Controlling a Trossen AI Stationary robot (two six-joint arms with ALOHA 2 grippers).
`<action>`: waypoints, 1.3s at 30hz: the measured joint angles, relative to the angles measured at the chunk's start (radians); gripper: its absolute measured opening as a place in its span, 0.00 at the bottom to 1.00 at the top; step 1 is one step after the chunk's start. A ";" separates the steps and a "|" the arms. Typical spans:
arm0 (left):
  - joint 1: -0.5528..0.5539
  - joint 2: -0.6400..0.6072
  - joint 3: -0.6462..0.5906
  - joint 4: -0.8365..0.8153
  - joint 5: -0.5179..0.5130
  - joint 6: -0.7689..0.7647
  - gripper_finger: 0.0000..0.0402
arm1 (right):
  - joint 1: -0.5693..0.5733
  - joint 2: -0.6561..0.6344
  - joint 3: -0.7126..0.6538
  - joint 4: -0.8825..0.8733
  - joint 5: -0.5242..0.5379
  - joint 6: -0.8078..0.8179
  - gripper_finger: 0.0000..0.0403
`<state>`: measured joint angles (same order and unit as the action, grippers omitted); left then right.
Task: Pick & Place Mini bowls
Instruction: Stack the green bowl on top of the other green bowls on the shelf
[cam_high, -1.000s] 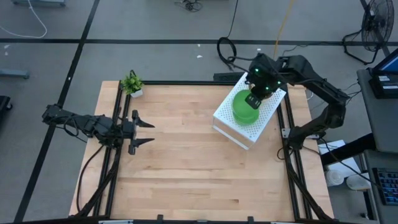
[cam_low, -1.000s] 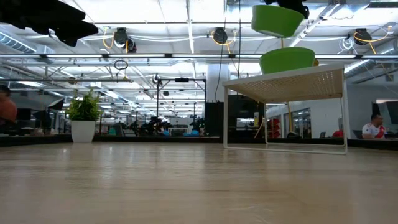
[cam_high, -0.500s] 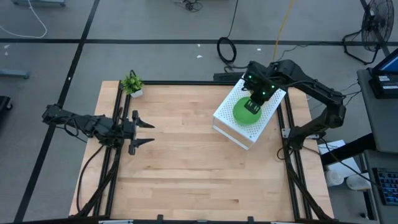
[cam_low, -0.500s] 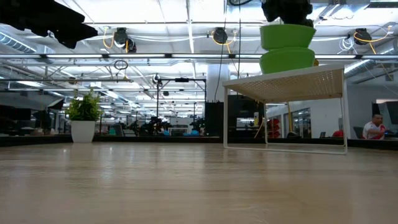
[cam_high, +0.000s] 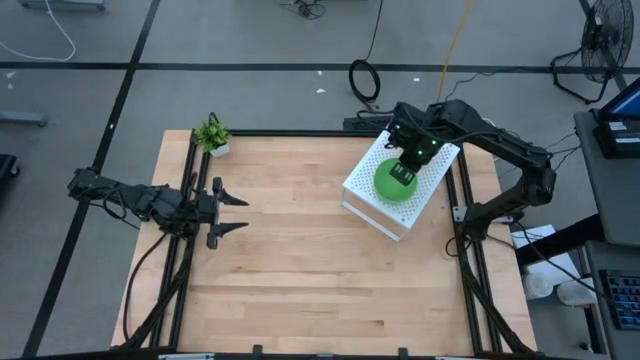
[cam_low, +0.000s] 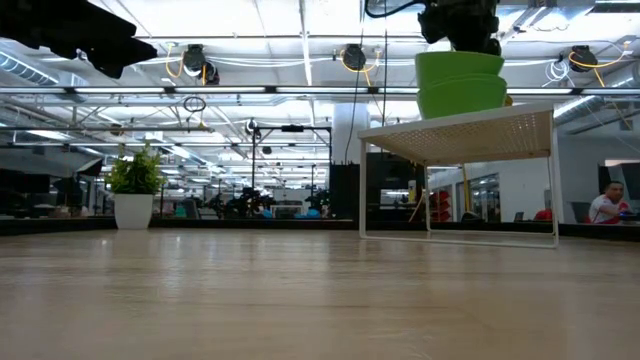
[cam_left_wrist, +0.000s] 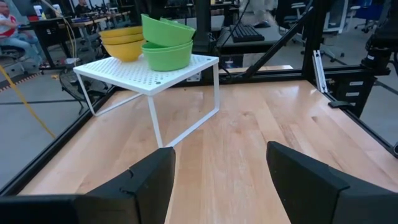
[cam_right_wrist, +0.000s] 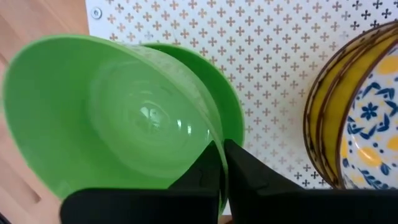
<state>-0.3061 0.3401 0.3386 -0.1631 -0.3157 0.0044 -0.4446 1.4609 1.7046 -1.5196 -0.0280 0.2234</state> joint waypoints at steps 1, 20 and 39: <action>0.000 0.000 0.000 0.000 0.000 -0.001 0.63 | 0.000 0.000 0.000 -0.001 0.000 0.000 0.01; 0.000 0.000 0.000 -0.005 0.000 -0.006 0.63 | 0.000 -0.011 0.000 -0.003 -0.002 0.027 0.27; 0.000 0.000 0.000 -0.005 0.000 -0.005 0.63 | 0.075 -0.091 0.000 0.159 0.000 -0.052 0.21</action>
<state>-0.3061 0.3401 0.3386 -0.1683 -0.3157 -0.0010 -0.3696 1.3697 1.7050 -1.3610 -0.0277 0.1713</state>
